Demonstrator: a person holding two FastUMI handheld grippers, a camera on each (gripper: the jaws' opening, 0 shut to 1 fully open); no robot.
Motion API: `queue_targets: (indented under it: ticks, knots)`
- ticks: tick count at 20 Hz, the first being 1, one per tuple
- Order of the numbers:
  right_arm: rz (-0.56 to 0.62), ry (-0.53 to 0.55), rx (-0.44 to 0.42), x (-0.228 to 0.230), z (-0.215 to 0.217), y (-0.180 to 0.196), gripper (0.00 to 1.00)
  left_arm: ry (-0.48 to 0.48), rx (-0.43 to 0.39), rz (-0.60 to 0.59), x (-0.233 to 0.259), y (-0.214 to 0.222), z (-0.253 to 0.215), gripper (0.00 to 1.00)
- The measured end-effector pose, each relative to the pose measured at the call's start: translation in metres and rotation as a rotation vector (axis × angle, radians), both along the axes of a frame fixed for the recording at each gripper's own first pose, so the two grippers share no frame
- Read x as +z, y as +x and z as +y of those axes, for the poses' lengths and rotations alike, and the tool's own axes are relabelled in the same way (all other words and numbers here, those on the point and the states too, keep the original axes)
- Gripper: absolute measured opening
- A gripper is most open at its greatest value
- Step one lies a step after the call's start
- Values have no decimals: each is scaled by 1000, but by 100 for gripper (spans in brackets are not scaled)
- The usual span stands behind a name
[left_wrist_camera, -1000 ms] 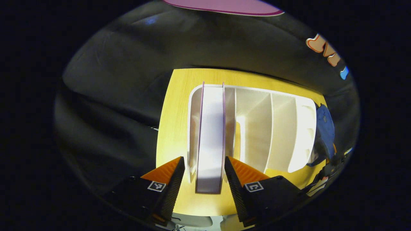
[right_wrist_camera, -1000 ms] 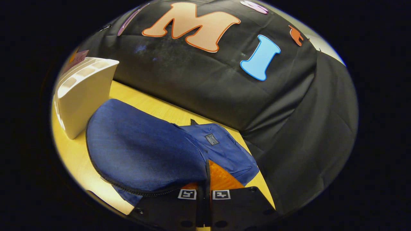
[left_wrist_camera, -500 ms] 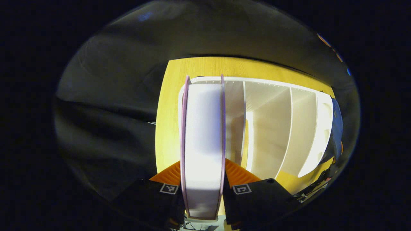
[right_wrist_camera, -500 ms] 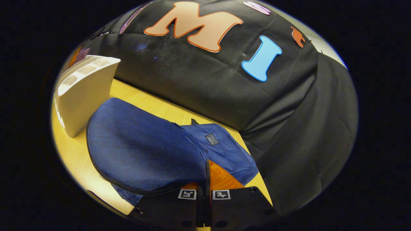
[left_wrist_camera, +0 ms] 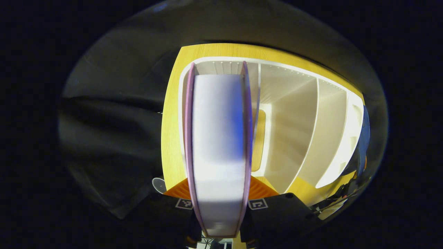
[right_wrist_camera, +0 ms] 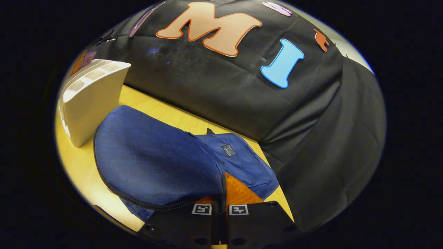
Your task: Open the schoolbag, grab two books from the bookshelf and put them into the schoolbag.
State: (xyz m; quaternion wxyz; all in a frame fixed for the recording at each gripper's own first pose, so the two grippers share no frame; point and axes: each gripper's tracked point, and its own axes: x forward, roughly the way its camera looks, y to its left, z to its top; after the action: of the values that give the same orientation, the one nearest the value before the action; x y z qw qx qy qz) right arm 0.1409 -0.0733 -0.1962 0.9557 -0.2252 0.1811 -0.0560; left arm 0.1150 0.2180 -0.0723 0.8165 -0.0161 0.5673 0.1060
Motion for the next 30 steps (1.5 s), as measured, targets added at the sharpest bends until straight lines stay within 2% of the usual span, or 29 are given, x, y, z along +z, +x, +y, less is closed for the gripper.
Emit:
queue_targets:
  ticks: [6,13,15,18,24,25,30]
  knots:
    - [-3,3,6,0,1,0,2,29,-27,-8,39,-35,-10,40]
    - [-10,14,27,-1,-1,-3,2,21,-52,-59,93,-88,-43,39]
    - [-12,22,34,0,-3,-3,6,30,-50,-79,106,-105,-50,39]
    - [-13,25,46,0,-4,-3,6,32,-48,-107,117,-127,-63,39]
    - [-15,37,78,-1,-6,-4,6,-45,-37,-158,128,-171,-114,39]
    - [-15,40,83,-2,-7,-6,2,-68,-46,-172,129,-176,-128,39]
    - [-20,70,91,3,-10,-4,4,-221,-135,-238,113,-177,-205,39]
